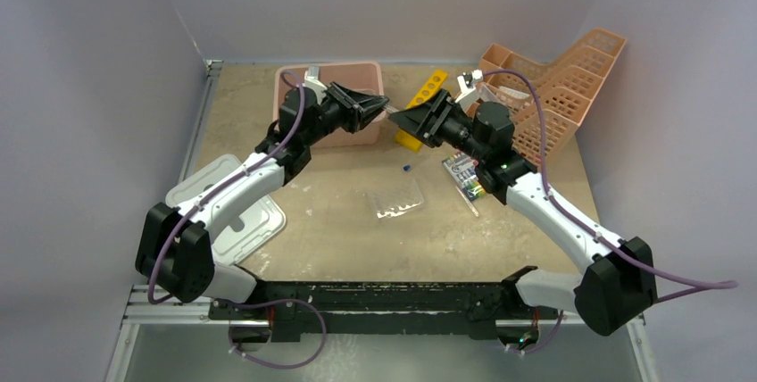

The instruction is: Organize the chemistry lab equipment

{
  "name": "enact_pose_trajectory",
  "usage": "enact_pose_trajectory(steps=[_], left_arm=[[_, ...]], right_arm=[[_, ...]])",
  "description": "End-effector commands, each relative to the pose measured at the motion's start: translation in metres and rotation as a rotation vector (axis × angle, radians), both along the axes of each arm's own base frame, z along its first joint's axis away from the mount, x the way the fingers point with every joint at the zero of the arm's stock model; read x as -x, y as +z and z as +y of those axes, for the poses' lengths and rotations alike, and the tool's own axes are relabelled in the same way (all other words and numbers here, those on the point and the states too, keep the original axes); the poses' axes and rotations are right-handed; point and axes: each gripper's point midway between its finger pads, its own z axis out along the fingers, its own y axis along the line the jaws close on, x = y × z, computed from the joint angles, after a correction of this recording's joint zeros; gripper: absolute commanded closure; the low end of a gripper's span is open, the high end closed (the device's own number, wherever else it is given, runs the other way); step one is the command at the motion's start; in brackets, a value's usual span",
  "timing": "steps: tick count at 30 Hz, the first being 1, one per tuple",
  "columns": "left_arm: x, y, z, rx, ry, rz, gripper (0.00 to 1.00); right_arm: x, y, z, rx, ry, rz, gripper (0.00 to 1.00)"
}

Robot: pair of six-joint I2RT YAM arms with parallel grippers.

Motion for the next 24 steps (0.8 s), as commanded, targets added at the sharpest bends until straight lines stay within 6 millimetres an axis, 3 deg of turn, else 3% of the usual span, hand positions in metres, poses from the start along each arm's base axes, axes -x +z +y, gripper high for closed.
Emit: enact_pose_trajectory(steps=[1, 14, 24], left_arm=[[-0.002, 0.042, 0.007, 0.136, 0.038, -0.038, 0.95], [0.002, 0.038, 0.012, 0.158, 0.049, -0.02, 0.95], [0.004, 0.034, 0.015, 0.163, 0.054, -0.01, 0.95]], right_arm=[[-0.004, 0.047, -0.003, -0.189, -0.033, -0.068, 0.42], [-0.009, 0.04, -0.004, -0.223, -0.06, 0.036, 0.61], [-0.015, 0.036, -0.01, -0.212, -0.093, 0.071, 0.69]])
